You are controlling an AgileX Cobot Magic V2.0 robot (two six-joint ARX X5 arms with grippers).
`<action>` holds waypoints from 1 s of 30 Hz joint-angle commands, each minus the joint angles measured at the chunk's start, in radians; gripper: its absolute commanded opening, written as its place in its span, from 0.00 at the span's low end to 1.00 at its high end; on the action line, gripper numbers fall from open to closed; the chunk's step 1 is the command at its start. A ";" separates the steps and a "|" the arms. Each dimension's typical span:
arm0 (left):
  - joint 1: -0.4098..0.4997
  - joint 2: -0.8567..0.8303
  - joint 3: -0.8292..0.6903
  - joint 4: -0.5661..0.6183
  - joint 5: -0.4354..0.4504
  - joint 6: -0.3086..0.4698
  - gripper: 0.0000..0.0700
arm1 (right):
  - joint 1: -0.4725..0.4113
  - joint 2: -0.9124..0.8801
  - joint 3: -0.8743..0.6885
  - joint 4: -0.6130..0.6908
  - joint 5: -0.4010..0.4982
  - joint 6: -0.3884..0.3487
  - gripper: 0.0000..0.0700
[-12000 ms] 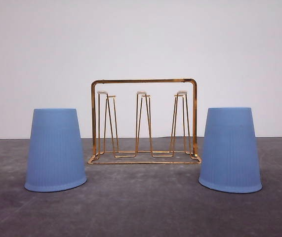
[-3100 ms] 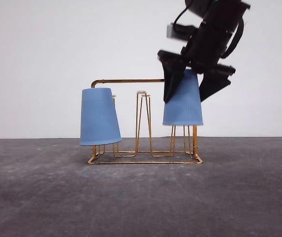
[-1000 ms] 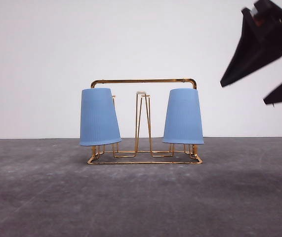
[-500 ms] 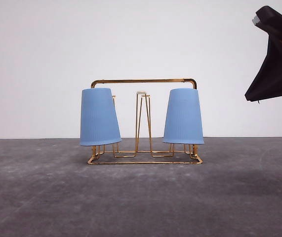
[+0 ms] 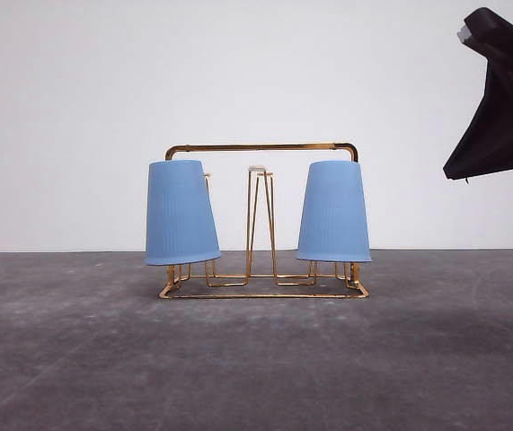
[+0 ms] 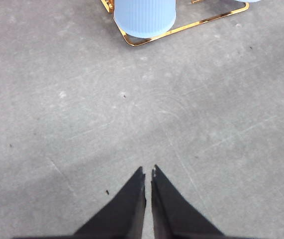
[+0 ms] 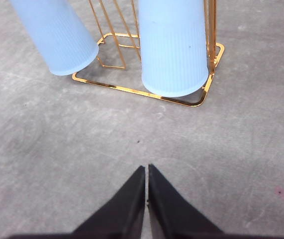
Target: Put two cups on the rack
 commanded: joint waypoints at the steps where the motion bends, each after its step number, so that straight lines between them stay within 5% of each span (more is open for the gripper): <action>1: 0.006 -0.013 -0.010 0.014 0.005 0.011 0.00 | 0.006 0.003 0.009 0.010 0.001 -0.011 0.01; 4: 0.057 -0.084 -0.088 0.094 0.010 -0.019 0.00 | 0.006 0.003 0.009 0.010 0.001 -0.011 0.01; 13: 0.280 -0.435 -0.480 0.640 0.009 -0.075 0.00 | 0.006 0.003 0.009 0.010 0.001 -0.011 0.01; 19: 0.337 -0.623 -0.607 0.651 -0.030 -0.075 0.00 | 0.006 0.003 0.009 0.010 0.001 -0.011 0.01; 30: 0.344 -0.623 -0.632 0.609 -0.041 -0.069 0.00 | 0.006 0.003 0.009 0.010 0.002 -0.011 0.01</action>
